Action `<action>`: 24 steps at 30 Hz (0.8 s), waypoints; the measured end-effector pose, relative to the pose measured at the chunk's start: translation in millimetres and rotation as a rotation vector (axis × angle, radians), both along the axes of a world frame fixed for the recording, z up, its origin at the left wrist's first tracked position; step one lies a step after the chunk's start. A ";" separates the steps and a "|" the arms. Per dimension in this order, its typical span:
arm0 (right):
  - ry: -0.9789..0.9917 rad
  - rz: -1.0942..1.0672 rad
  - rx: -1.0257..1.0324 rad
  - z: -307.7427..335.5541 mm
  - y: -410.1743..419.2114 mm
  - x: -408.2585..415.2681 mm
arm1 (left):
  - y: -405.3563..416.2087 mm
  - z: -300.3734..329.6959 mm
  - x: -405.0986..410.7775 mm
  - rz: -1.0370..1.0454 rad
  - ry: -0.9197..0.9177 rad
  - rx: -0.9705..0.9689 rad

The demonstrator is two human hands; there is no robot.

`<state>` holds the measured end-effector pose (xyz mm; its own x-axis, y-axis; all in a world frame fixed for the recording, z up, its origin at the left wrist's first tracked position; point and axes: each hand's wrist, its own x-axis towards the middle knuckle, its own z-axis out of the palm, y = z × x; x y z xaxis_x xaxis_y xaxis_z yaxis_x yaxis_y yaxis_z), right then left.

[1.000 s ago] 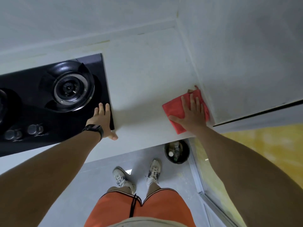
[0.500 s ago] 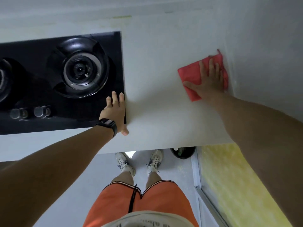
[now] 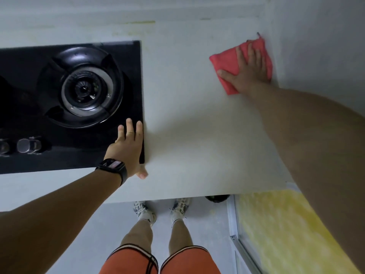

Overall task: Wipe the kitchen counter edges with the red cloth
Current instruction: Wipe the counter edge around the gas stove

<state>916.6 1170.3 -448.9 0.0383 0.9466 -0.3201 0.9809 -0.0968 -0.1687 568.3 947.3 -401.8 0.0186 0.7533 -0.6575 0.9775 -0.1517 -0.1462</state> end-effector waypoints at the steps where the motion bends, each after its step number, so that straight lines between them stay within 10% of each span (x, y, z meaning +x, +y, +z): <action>1: -0.001 0.004 -0.010 0.2 -2.7 0.3 | -0.2 0.3 0.6 -0.001 0.002 -0.004; 17: -0.056 0.010 0.020 -25.6 -244.3 11.5 | -5.4 2.3 -5.5 0.014 -0.016 0.022; 24: 0.042 0.047 -0.027 -18.0 -315.0 -75.3 | -83.8 14.8 -33.7 0.175 -0.396 0.160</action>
<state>841.3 855.4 -466.9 -0.0198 0.9382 -0.3456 0.9765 -0.0561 -0.2083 534.6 863.5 -386.9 0.1081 0.8588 -0.5008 0.9718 0.0150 0.2355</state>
